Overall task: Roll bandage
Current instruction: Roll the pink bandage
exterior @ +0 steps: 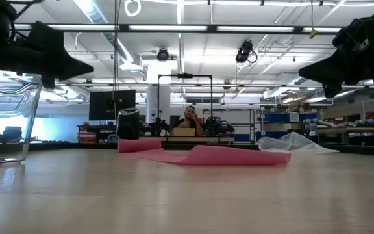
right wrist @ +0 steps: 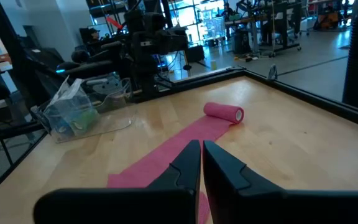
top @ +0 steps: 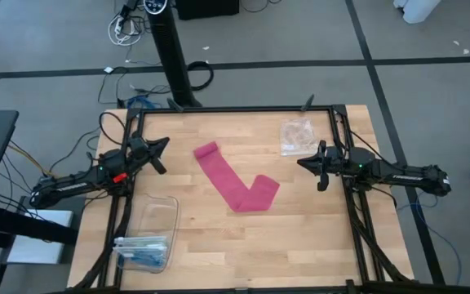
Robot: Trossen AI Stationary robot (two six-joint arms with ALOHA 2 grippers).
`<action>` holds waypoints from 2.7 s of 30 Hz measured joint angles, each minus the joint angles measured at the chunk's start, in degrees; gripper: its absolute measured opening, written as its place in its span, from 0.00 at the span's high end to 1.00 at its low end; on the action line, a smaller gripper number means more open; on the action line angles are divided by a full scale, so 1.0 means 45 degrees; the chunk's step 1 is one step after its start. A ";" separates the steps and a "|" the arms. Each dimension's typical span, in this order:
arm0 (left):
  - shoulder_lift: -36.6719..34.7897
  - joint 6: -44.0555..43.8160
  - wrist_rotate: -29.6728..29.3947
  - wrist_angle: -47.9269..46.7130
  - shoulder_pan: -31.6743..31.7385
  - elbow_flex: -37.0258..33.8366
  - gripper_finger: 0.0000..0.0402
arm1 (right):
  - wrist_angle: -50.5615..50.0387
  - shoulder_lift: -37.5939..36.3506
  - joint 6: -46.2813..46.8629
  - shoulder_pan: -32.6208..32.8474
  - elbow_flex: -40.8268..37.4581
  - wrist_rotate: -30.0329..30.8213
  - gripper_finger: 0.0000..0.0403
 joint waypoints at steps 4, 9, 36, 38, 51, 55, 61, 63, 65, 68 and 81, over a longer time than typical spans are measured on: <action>0.0042 -0.1036 0.0298 0.0808 0.0000 0.0005 0.97 | -0.0001 0.0000 0.0004 0.0000 -0.0003 0.0000 0.94; 0.0150 -0.2420 0.0469 0.1753 0.0000 0.0005 0.97 | 0.0044 0.0000 0.0004 0.0005 -0.0004 0.0000 0.94; 1.3869 -0.0272 0.7981 0.4332 -0.0010 0.5741 0.96 | 0.0092 0.0000 0.0004 0.0003 -0.0003 0.0001 0.94; 1.5186 -0.0272 0.8616 0.4542 -0.0014 0.6399 0.96 | 0.0092 0.0000 0.0004 0.0004 0.0000 0.0004 0.94; 2.1780 0.0967 0.8985 0.4106 -0.1314 1.0836 0.89 | 0.0092 0.0000 0.0004 0.0004 -0.0004 0.0000 0.94; 2.3208 0.1024 0.8163 0.2992 -0.1369 1.2057 0.81 | 0.0092 0.0000 0.0004 0.0002 -0.0003 0.0000 0.94; 2.5406 0.0792 0.7651 0.2581 -0.1345 1.4002 0.71 | 0.0094 0.0000 0.0004 0.0000 -0.0002 0.0004 0.94; 2.6003 0.1015 0.7630 0.2048 -0.1345 1.4743 0.71 | 0.0092 0.0005 0.0004 0.0001 -0.0005 0.0000 0.94; 2.6457 0.1172 0.7519 0.1285 -0.1345 1.5448 0.72 | 0.0093 0.0002 0.0004 0.0004 -0.0004 0.0000 0.94; 2.6942 0.1630 0.7428 0.0158 -0.1345 1.6278 0.73 | 0.0095 0.0005 0.0004 0.0005 -0.0002 0.0001 0.94; 2.7345 0.2349 0.6627 -0.1043 -0.1350 1.6825 0.80 | 0.0097 0.0000 0.0004 0.0003 -0.0001 0.0000 0.94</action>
